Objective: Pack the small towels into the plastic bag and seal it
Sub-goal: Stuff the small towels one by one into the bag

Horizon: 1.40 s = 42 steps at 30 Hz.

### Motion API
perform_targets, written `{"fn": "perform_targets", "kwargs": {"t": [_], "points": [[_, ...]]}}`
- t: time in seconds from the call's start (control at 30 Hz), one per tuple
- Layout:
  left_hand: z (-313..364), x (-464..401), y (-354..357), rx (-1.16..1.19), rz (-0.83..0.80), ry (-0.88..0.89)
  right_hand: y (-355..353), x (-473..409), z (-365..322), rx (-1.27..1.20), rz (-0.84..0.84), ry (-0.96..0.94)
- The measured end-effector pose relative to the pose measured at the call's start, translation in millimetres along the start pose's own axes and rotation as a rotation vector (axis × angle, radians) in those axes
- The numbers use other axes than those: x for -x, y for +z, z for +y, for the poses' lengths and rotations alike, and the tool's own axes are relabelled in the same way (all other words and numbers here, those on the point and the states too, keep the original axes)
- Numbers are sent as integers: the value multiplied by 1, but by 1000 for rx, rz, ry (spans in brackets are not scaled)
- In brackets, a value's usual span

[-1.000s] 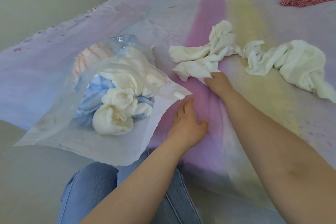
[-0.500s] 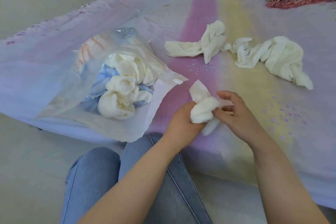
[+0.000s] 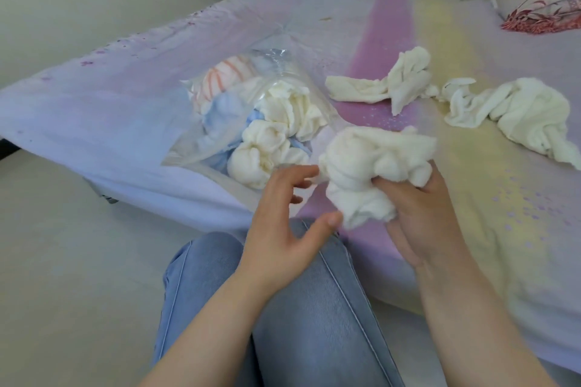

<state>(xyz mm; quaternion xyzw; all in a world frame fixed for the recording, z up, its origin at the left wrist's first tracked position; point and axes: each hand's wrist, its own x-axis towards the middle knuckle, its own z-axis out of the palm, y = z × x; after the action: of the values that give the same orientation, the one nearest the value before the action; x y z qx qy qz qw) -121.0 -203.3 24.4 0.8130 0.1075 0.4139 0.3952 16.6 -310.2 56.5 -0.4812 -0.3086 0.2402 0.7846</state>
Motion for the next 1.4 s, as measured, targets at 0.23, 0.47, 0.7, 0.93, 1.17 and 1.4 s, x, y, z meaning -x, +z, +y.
{"fn": "perform_targets", "kwargs": {"t": [0.23, 0.47, 0.7, 0.93, 1.17, 1.4], "points": [[-41, 23, -2, 41, 65, -637, 74, -27, 25, 636, -114, -392], [-50, 29, -7, -281, 106, -626, 78, -43, 61, 1420, -330, -103], [-65, 42, -8, -224, 178, -687, 72, -41, 45, 1410, -298, 1], [-64, 16, 0, -190, 98, -686, 89, -46, 42, 1129, -619, 133], [-64, 18, -5, -183, 170, -589, 101, -99, 56, 1610, -742, 69], [-60, 19, -6, -151, 191, -528, 117, -128, 78, 1745, -700, 155]]}}
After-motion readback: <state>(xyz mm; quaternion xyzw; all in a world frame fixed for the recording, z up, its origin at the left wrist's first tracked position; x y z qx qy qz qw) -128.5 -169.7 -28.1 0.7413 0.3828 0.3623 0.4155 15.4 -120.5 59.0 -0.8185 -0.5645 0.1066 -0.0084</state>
